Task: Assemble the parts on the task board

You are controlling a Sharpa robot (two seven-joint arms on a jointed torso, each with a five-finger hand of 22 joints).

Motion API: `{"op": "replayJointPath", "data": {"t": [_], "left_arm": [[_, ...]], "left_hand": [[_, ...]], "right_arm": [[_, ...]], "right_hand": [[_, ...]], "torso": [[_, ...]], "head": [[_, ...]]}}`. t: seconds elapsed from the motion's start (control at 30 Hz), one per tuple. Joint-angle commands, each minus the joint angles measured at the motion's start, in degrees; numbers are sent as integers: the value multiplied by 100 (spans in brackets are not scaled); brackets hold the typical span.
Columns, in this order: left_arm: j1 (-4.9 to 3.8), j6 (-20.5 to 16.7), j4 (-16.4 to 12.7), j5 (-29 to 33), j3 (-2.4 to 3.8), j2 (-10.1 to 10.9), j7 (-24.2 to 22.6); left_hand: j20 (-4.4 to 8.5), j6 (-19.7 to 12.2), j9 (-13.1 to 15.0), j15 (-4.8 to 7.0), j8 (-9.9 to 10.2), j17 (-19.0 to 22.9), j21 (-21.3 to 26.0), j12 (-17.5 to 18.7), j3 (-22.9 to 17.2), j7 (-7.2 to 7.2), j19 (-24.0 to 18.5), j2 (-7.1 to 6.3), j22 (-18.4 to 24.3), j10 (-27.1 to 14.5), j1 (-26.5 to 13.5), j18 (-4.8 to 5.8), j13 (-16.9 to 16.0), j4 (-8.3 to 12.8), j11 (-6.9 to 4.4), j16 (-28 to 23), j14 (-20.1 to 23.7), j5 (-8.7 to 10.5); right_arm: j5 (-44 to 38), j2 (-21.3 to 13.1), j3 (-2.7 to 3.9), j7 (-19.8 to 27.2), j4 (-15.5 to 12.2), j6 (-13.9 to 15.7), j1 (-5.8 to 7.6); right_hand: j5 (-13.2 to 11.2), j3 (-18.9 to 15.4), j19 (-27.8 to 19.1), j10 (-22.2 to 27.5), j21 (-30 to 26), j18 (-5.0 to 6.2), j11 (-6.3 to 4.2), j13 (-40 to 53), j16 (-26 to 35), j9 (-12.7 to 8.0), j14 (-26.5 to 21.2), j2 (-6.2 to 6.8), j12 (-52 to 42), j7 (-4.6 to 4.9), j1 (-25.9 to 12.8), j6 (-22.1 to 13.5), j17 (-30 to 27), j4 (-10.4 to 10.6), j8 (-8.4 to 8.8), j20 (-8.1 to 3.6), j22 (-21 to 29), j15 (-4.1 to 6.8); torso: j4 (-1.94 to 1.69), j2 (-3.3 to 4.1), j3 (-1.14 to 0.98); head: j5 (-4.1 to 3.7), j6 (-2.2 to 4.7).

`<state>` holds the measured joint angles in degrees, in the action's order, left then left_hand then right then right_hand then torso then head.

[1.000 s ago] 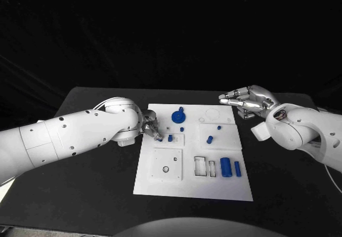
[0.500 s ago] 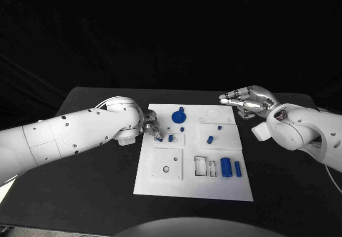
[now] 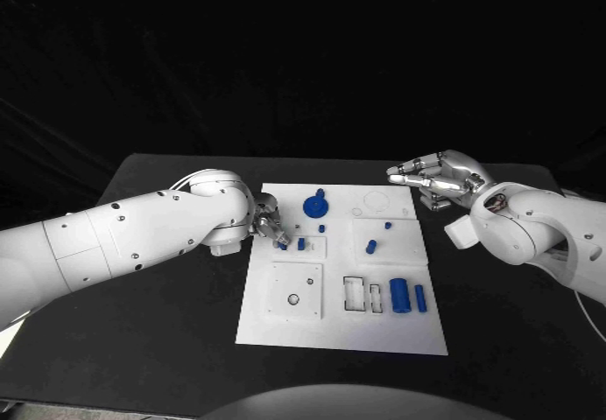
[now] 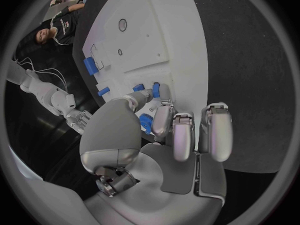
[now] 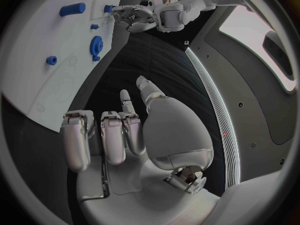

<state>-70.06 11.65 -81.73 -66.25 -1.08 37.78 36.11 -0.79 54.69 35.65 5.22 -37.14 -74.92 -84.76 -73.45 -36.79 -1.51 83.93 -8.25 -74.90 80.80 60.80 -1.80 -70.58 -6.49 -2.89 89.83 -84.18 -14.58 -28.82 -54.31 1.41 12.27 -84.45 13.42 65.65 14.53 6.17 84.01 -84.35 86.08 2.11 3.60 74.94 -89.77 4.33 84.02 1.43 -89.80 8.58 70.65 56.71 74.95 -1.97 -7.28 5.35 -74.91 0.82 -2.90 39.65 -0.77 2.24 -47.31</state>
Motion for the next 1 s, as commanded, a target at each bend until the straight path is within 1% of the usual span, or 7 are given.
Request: {"op": "replayJointPath", "data": {"t": [0.03, 0.27, 0.57, 0.67, 0.77, 1.0], "left_arm": [[36, 209, 3, 61, -28, -27, 61], [35, 259, 20, 56, -29, -42, 78], [35, 285, 47, 22, -29, -55, 90], [35, 280, 59, 17, -29, -58, 94], [35, 257, 67, 12, -29, -60, 100], [35, 122, 71, 1, -29, -56, 117]], "left_hand": [[32, 101, -12, 42, 23, -1508, -39, -37, 44, 51, 384, 9, -936, 45, -75, 29, -20, -12, 13, 17, -582, 4], [35, 147, -31, 49, 28, -1508, -43, -91, 104, 62, 388, 22, -944, 80, -184, 31, -86, -72, 4, 17, -582, 5], [38, 199, -57, 54, 37, -1508, -62, -123, 216, 70, 398, -2, -970, 104, -348, 37, -131, -162, -2, 17, -582, 9], [39, 223, -70, 56, 42, -1508, -66, -130, 306, 73, 401, -32, -977, 110, -432, 39, -143, -211, -4, 17, -582, 14], [39, 248, -85, 58, 47, -1508, -73, -137, 437, 75, 405, -59, -987, 117, -523, 41, -157, -278, -6, 17, -582, 18], [43, 288, -111, 58, 53, -1508, -64, -125, 780, 71, 403, -91, -983, 115, -679, 39, -155, -449, -3, 17, -582, 30]], "right_arm": [[-8, 0, 0, 15, -12, -86, -4], [-8, -3, 0, 11, -17, -92, -4], [-8, -6, 0, 10, -22, -93, -3], [-8, -5, 0, 11, -20, -94, -3], [-8, -4, 0, 12, -20, -94, -3], [-8, 2, 0, 16, -15, -95, -3]], "right_hand": [[29, -30, 144, -565, -27, -2, 16, 1506, -23, -7, 598, -47, -20, 5, 1, -31, 1505, -11, 8, 52, -615, -52], [32, -31, 144, -565, -27, -2, 16, 1506, -23, -7, 598, -47, -20, 5, 2, -31, 1505, -12, 8, 52, -615, -52], [37, -32, 143, -565, -28, -2, 16, 1506, -23, -7, 598, -47, -20, 4, 3, -31, 1505, -14, 8, 52, -614, -51], [37, -32, 143, -565, -28, -2, 16, 1506, -23, -7, 598, -47, -20, 4, 3, -31, 1505, -14, 8, 52, -614, -51], [38, -32, 142, -565, -29, -2, 16, 1506, -23, -7, 598, -47, -20, 4, 3, -31, 1505, -14, 8, 52, -612, -51], [45, -34, 132, -565, -38, 3, 15, 1506, -23, -7, 598, -46, -20, 4, 3, -33, 1505, -16, 8, 52, -593, -51]], "torso": [[-2, -1, -1], [-5, 1, 1], [-7, -2, 2], [-3, -2, 2], [-8, -1, 2], [-6, 1, 1]], "head": [[-3, -2], [-8, -7], [-20, -14], [-16, -19], [-25, -14], [-20, -6]]}}
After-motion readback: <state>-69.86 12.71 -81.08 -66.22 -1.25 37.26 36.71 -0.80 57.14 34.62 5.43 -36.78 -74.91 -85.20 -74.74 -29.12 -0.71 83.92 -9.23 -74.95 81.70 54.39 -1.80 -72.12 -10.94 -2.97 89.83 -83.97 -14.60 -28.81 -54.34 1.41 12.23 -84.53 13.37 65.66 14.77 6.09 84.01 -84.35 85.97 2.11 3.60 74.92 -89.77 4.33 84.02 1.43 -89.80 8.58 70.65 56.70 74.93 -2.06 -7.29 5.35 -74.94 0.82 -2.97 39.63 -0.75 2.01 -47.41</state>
